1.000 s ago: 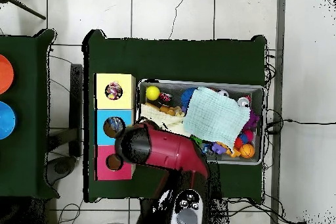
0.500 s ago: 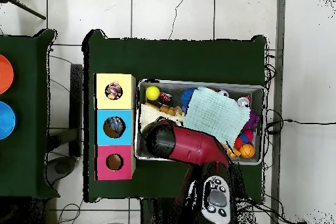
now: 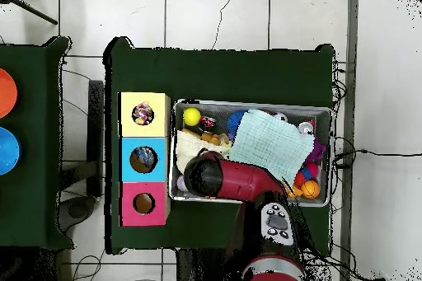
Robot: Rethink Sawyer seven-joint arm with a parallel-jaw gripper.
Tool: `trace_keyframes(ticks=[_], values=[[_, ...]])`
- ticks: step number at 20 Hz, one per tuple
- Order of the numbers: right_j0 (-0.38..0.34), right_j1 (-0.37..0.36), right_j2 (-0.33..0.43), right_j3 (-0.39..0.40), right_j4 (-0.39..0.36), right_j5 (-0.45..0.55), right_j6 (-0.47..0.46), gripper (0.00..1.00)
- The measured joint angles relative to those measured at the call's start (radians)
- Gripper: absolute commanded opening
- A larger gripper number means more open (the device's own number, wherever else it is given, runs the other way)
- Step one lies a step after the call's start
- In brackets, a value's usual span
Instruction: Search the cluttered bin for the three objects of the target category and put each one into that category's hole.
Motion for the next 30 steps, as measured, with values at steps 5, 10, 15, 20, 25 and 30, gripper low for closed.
trace_keyframes(ticks=[5, 10, 15, 20, 25, 30], values=[[-0.01, 0.04, 0.021, -0.014, -0.021, -0.035, 0.0, 1.0], [-0.012, 0.044, 0.022, -0.041, -0.046, -0.037, 0.0, 1.0], [-0.016, 0.048, 0.024, -0.066, -0.077, -0.037, 0.0, 1.0], [-0.051, 0.049, 0.049, -0.081, -0.111, -0.037, 0.0, 1.0], [-0.087, 0.047, 0.073, -0.084, -0.145, -0.037, 0.0, 1.0], [-0.116, 0.052, 0.094, -0.104, -0.19, -0.037, 0.0, 1.0]])
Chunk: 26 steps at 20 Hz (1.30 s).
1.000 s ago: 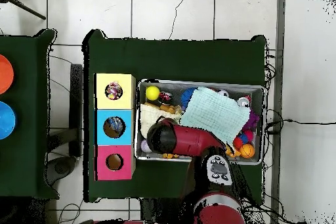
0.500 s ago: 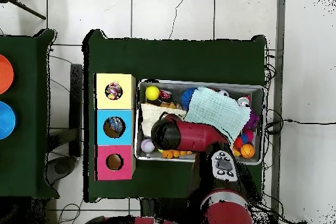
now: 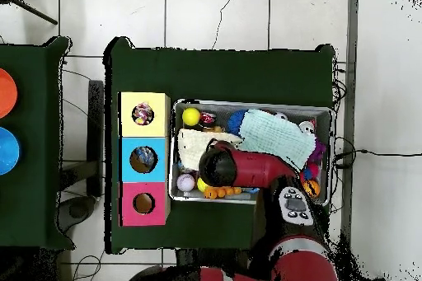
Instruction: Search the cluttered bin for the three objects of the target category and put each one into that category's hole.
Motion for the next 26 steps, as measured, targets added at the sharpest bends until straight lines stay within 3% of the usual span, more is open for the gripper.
trace_keyframes(ticks=[11, 26], values=[[-0.071, 0.063, 0.011, -0.126, -0.12, 0.0, 0.0, 1.0], [-0.112, 0.075, 0.041, -0.157, -0.24, 0.008, 0.0, 1.0]])
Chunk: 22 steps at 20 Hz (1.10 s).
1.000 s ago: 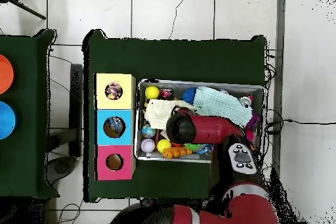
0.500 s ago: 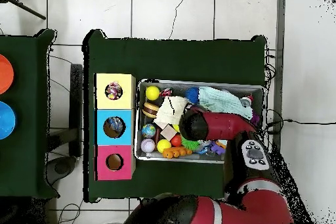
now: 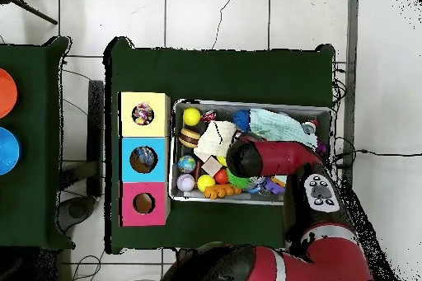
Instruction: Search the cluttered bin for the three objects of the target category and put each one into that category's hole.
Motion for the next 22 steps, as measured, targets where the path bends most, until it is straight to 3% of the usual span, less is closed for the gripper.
trace_keyframes(ticks=[5, 11, 15, 22], values=[[-0.012, -0.006, 0.028, -0.009, -0.031, 0.048, 0.0, 1.0], [-0.106, -0.038, 0.143, 0.022, -0.016, 0.144, 0.0, 1.0], [-0.143, -0.096, 0.191, 0.083, 0.018, 0.177, 0.0, 1.0], [-0.112, -0.231, 0.205, 0.169, 0.046, 0.208, 0.0, 1.0]])
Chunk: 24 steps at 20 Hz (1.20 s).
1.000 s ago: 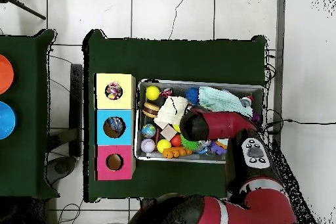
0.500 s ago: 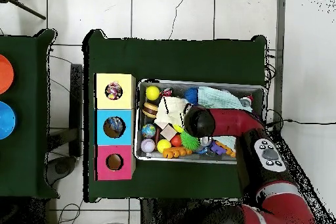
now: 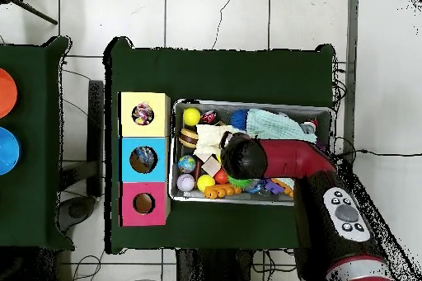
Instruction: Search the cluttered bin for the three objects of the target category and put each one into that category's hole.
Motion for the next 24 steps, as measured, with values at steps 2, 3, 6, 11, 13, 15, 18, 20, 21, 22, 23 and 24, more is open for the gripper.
trace_keyframes(ticks=[2, 3, 6, 11, 13, 15, 18, 20, 21, 22, 23, 24], values=[[0.02, -0.039, 0.0, 0.02, 0.005, 0.0, 0.0, 1.0], [0.03, -0.05, 0.0, 0.025, 0.006, 0.0, 0.0, 1.0], [0.061, -0.08, -0.003, 0.04, 0.01, 0.0, 0.0, 1.0], [0.109, -0.099, -0.014, 0.06, 0.01, 0.0, 0.0, 1.0], [0.129, -0.102, -0.022, 0.071, 0.01, 0.0, 0.0, 1.0], [0.153, -0.103, -0.036, 0.096, 0.013, 0.0, 0.0, 1.0], [0.167, -0.103, -0.053, 0.119, 0.014, 0.0, 0.0, 1.0], [0.174, -0.102, -0.065, 0.139, 0.016, 0.0, 0.0, 1.0], [0.174, -0.102, -0.069, 0.147, 0.016, 0.0, 0.0, 1.0], [0.174, -0.101, -0.077, 0.164, 0.016, 0.0, 0.0, 1.0], [0.174, -0.099, -0.082, 0.172, 0.016, 0.0, 0.0, 1.0], [0.174, -0.097, -0.085, 0.177, 0.016, 0.0, 0.0, 1.0]])
